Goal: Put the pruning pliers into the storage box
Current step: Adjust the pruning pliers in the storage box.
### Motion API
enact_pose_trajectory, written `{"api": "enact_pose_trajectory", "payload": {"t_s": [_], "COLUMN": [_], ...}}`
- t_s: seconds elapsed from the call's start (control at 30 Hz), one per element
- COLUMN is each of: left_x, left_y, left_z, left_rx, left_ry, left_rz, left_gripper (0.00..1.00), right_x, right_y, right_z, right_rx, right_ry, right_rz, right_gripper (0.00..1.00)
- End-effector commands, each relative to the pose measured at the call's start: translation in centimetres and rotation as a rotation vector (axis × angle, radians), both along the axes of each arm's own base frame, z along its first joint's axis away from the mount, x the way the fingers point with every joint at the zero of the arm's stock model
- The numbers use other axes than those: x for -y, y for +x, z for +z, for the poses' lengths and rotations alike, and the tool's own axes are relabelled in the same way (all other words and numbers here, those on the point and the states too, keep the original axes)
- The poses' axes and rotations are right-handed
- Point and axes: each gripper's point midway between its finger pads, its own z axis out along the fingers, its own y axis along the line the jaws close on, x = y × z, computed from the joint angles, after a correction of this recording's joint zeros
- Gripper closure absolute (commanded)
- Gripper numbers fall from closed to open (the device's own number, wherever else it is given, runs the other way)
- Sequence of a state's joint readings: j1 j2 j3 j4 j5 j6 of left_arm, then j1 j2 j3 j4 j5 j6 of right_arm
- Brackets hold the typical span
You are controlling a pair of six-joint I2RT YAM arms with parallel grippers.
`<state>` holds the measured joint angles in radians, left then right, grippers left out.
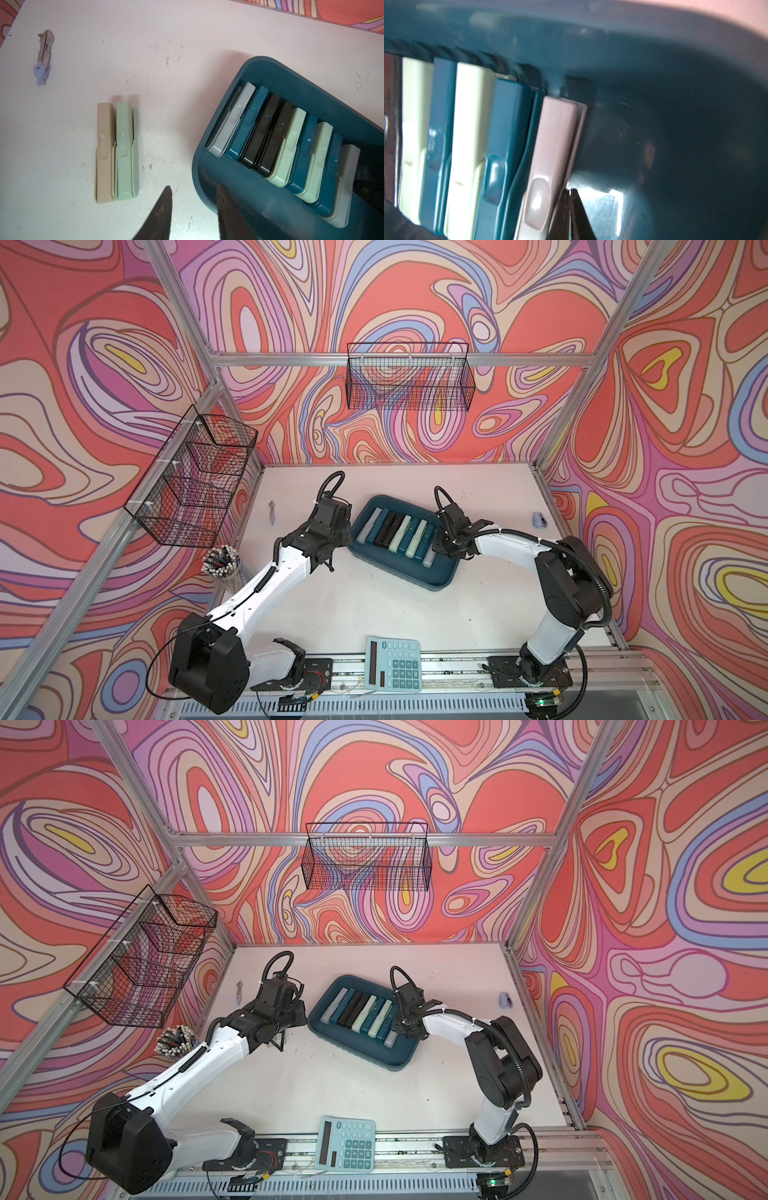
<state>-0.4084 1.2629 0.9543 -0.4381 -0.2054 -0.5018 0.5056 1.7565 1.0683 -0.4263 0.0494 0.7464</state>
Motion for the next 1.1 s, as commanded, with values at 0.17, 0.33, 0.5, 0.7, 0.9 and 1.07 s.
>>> {"api": "enact_pose_trajectory", "payload": {"t_s": [0.17, 0.33, 0.5, 0.7, 0.9, 1.07], "left_x": [-1.4, -2.3, -3.2, -4.1, -4.3, -4.8], "left_y": [-0.5, -1.1, -1.7, -2.2, -2.6, -3.1], "left_z": [-1.5, -3.0, -4.3, -5.9, -6.9, -7.5], "left_rx": [-0.031, -0.065, -0.097, -0.137, -0.173, -0.194], "left_ry": [-0.021, -0.042, -0.043, -0.024, -0.025, -0.012], "left_rz": [0.041, 0.073, 0.104, 0.127, 0.138, 0.153], "left_gripper": [0.63, 0.63, 0.61, 0.57, 0.53, 0.47], "right_x": [-1.5, -1.0, -0.6, 0.9, 1.6, 1.9], "right_y": [1.3, 1.2, 1.4, 1.6, 2.1, 2.6], "right_z": [0.3, 0.5, 1.8, 3.9, 6.2, 8.0], "right_rx": [0.012, 0.011, 0.037, 0.085, 0.16, 0.229], "right_ry": [0.036, 0.012, -0.018, -0.086, -0.104, -0.09], "right_rz": [0.008, 0.003, 0.009, -0.003, -0.015, -0.019], "right_gripper": [0.99, 0.97, 0.91, 0.84, 0.79, 0.75]}}
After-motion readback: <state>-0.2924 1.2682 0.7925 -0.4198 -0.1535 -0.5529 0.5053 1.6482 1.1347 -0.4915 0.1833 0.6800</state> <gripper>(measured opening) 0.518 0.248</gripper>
